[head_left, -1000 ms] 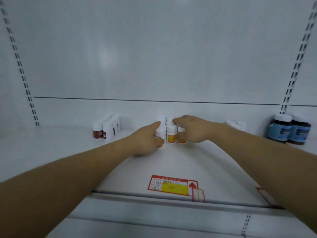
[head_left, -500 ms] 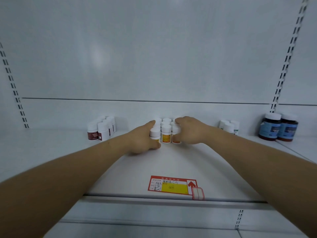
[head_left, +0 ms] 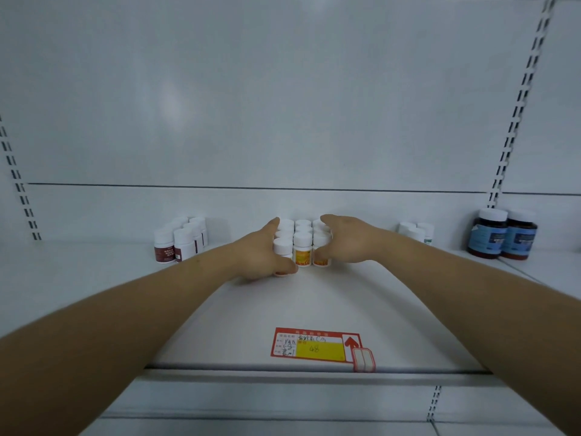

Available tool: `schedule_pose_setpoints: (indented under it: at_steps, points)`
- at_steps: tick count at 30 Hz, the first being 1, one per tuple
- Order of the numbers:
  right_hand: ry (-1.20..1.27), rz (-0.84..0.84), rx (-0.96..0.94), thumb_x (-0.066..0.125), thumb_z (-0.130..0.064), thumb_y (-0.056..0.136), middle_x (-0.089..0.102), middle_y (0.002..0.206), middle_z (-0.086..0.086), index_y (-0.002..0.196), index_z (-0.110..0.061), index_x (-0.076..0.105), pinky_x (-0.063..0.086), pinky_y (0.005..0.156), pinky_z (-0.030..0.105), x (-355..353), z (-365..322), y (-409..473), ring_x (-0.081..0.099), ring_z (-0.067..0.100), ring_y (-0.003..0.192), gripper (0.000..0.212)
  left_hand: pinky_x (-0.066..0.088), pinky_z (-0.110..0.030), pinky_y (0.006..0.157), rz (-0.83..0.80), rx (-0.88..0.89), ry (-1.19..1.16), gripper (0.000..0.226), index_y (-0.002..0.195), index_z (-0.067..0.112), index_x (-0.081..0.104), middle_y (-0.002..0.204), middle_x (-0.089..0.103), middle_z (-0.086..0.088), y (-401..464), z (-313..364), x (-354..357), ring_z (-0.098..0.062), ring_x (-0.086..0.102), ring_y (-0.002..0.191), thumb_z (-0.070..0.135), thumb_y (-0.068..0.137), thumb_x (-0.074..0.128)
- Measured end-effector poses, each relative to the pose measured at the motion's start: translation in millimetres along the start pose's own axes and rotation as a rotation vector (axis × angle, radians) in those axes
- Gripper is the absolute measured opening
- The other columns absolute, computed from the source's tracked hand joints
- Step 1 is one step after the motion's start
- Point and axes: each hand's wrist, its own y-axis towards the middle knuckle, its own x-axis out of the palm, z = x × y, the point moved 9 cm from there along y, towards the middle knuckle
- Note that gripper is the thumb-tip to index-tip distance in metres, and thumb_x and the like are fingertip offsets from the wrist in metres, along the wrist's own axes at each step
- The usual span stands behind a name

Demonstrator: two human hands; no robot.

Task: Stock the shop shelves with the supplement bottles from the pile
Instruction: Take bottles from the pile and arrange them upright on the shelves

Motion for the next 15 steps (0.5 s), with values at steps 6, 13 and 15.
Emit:
schedule_pose_setpoints:
  at_steps: [6, 13, 15]
  points:
    - [-0.014, -0.059, -0.048, 0.066, -0.027, 0.085, 0.057, 0.111, 0.006, 0.105, -0.015, 0.051, 0.041, 0.077, 0.029, 3, -6, 2, 0.051, 0.020, 0.094, 0.028, 0.034, -0.022, 0.085, -0.039, 0.001, 0.022, 0.090, 0.150, 0.023, 0.010, 0.143, 0.041, 0.003, 5, 5, 3, -0.013, 0.044, 0.106, 0.032, 0.083, 0.069]
    - [-0.034, -0.046, -0.054, 0.066, -0.034, 0.084, 0.055, 0.118, 0.004, 0.117, -0.016, 0.045, 0.041, 0.080, 0.030, 5, -3, 3, 0.051, 0.021, 0.101, 0.043, 0.036, -0.022, 0.085, -0.039, 0.037, -0.017, 0.090, 0.149, 0.023, 0.006, 0.135, 0.043, 0.005, 3, 9, 4, -0.012, 0.044, 0.105, 0.033, 0.084, 0.068]
    - [-0.045, -0.027, -0.040, 0.067, -0.036, 0.083, 0.053, 0.124, 0.003, 0.126, -0.015, 0.042, 0.044, 0.089, 0.033, 3, -1, 2, 0.051, 0.023, 0.110, 0.054, 0.035, -0.022, 0.087, -0.034, 0.027, -0.017, 0.091, 0.150, 0.026, 0.005, 0.138, 0.043, 0.006, 0, 4, 4, -0.012, 0.045, 0.108, 0.035, 0.085, 0.067]
